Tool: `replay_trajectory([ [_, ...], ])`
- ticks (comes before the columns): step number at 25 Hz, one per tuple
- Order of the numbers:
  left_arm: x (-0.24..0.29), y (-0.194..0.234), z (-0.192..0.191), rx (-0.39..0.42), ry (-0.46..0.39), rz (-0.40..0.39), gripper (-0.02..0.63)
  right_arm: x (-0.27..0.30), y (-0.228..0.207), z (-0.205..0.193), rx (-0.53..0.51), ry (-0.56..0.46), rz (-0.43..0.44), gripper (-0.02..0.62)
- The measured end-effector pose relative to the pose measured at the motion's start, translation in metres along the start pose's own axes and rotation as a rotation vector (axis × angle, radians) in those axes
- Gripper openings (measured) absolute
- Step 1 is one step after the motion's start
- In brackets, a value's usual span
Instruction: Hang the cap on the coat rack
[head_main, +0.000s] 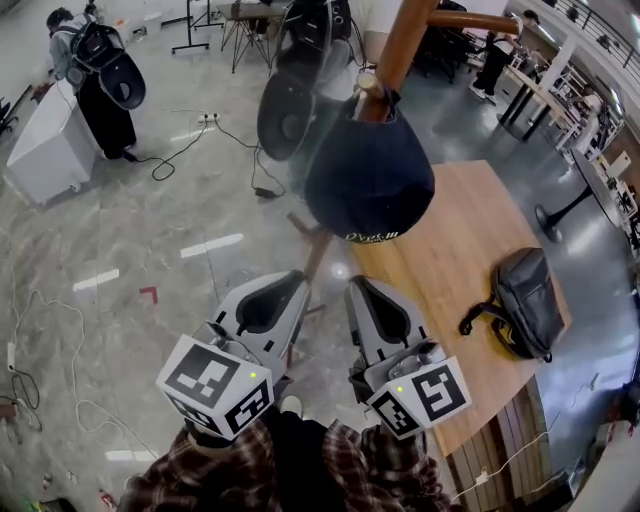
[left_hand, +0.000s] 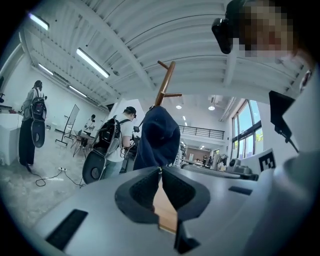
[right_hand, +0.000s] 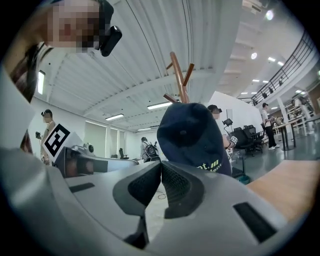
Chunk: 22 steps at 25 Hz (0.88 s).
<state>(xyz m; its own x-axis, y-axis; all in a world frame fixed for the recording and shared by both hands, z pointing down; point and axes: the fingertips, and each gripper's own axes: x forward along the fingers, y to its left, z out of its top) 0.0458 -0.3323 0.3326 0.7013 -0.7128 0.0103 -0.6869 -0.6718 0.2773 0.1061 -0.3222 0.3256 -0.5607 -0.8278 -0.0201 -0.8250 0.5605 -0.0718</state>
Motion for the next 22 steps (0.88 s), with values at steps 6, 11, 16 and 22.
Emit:
replay_trajectory([
  [6,0.000,-0.003,-0.014,0.012,0.043,-0.013,0.011,-0.003,0.002,-0.013,0.018,0.030,-0.010,0.012],
  [11,0.006,-0.008,-0.011,0.008,0.038,-0.037,0.011,-0.004,-0.004,-0.014,0.020,0.048,-0.026,0.012],
  [16,0.007,-0.016,-0.012,0.016,0.030,-0.053,0.011,-0.009,-0.005,-0.015,0.010,0.053,-0.031,0.011],
  [22,0.000,-0.013,-0.003,0.024,0.012,-0.063,0.011,-0.003,0.003,-0.011,0.004,0.046,-0.028,0.011],
])
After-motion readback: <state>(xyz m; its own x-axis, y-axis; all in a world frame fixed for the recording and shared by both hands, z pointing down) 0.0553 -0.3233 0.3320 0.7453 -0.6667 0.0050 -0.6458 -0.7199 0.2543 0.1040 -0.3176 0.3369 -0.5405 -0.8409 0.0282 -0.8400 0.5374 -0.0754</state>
